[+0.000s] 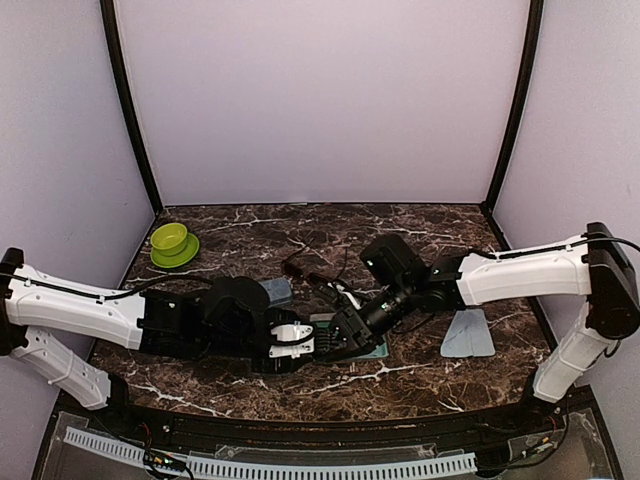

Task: Organize the sunglasses
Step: Pass from the right arm to the left

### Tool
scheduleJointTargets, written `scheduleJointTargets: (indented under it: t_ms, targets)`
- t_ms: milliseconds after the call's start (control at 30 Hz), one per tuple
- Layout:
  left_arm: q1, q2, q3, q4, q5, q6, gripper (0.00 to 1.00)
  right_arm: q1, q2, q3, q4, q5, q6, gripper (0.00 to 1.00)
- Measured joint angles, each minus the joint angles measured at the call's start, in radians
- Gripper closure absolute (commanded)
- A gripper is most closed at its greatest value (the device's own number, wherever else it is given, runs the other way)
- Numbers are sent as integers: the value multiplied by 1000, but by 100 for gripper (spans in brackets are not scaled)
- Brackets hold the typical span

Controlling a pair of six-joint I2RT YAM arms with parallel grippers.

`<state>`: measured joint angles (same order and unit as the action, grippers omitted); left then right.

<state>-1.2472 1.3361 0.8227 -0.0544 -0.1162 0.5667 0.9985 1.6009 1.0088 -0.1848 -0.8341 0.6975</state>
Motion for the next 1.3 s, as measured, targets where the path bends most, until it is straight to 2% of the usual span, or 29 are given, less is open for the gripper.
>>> scheduleJointTargets:
  t_ms: [200, 367, 500, 1300]
  targets:
    - [-34, 41, 39, -12, -50, -6, 45, -5, 16, 1, 1, 0, 0, 86]
    - [-43, 53, 54, -32, -83, -31, 38, -6, 16, 1, -2, 1, 0, 86]
    - [-44, 54, 54, -61, -106, -48, 36, -6, 16, 5, -19, 8, -5, 86]
    - [-45, 97, 62, -122, -154, -82, 55, -11, 17, 16, -56, 23, -13, 85]
